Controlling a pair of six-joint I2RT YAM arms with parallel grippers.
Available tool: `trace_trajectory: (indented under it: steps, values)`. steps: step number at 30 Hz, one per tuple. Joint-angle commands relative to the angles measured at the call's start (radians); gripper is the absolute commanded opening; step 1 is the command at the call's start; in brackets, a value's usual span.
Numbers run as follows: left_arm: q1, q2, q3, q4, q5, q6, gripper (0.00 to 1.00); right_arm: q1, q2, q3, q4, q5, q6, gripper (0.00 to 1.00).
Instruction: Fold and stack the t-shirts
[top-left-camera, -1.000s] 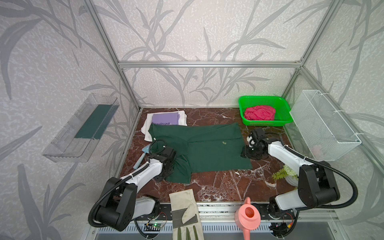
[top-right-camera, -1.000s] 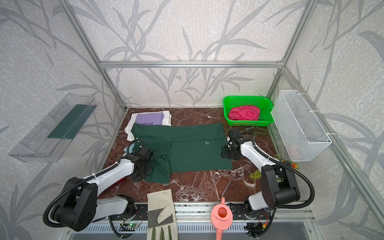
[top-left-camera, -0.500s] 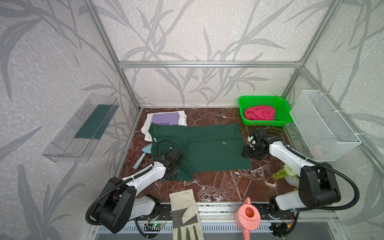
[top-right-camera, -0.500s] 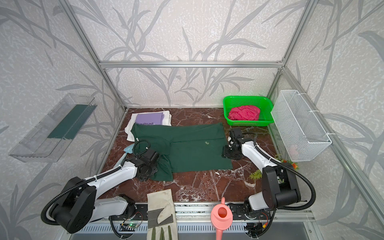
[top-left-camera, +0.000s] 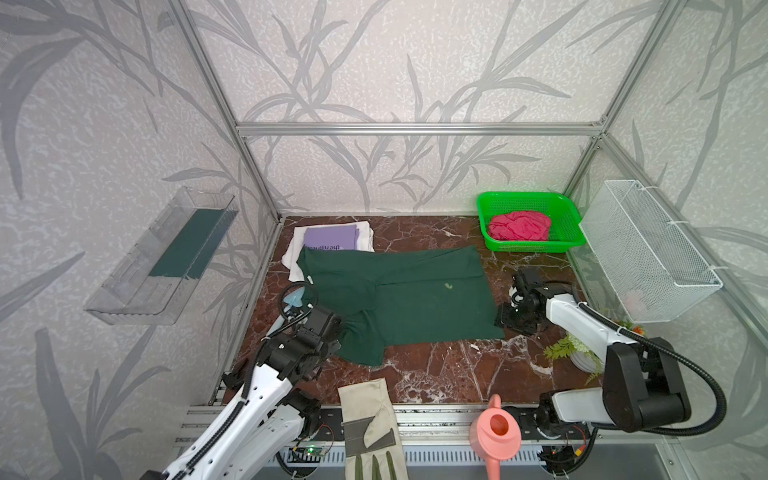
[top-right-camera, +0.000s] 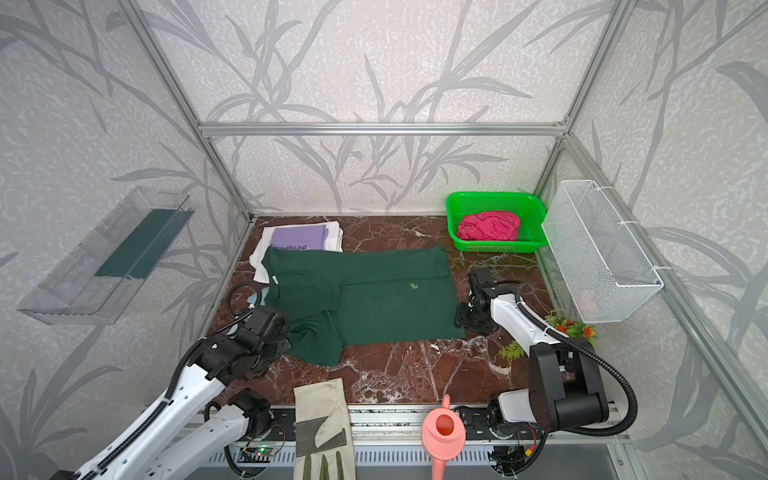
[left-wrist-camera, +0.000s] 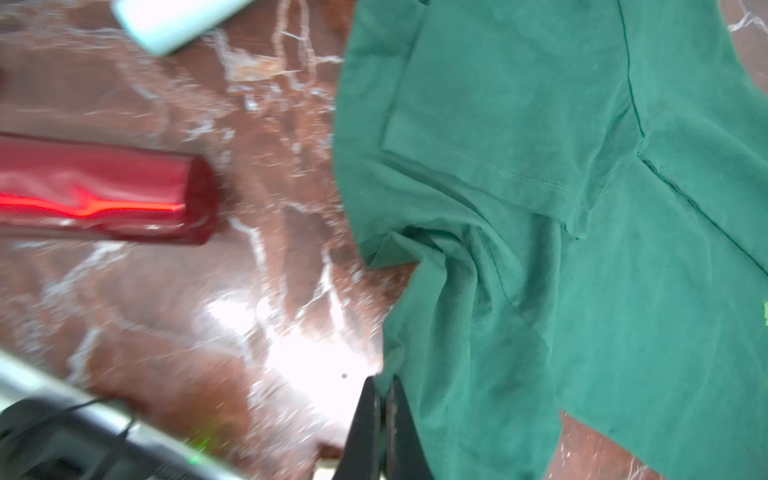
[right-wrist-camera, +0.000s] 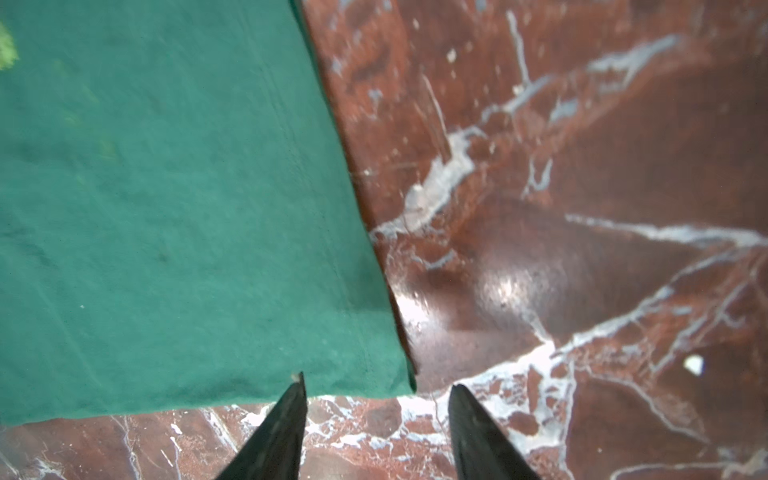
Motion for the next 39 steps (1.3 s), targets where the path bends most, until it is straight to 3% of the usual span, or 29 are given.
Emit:
trace_trajectory:
  steps: [1, 16, 22, 23, 29, 39]
  values:
    - [-0.003, -0.014, 0.035, -0.113, -0.041, -0.013, 0.00, 0.001, -0.034, -0.029, -0.023, 0.012, 0.026, 0.53]
    - [-0.003, -0.009, 0.102, -0.115, -0.023, 0.023, 0.00, 0.015, 0.071, -0.075, 0.088, -0.017, 0.054, 0.34]
    - [-0.003, -0.014, 0.136, -0.142, -0.027, 0.017, 0.00, 0.026, 0.107, -0.051, 0.084, -0.032, 0.055, 0.02]
    - [-0.002, -0.016, 0.144, -0.151, -0.025, 0.013, 0.00, 0.027, 0.101, -0.049, 0.076, -0.027, 0.055, 0.00]
    - [-0.004, -0.082, 0.154, -0.196, 0.099, -0.079, 0.00, 0.027, -0.037, -0.064, -0.020, 0.017, 0.063, 0.00]
    - [-0.008, -0.118, 0.281, -0.360, 0.069, -0.057, 0.00, 0.040, -0.239, -0.067, -0.185, 0.020, 0.100, 0.00]
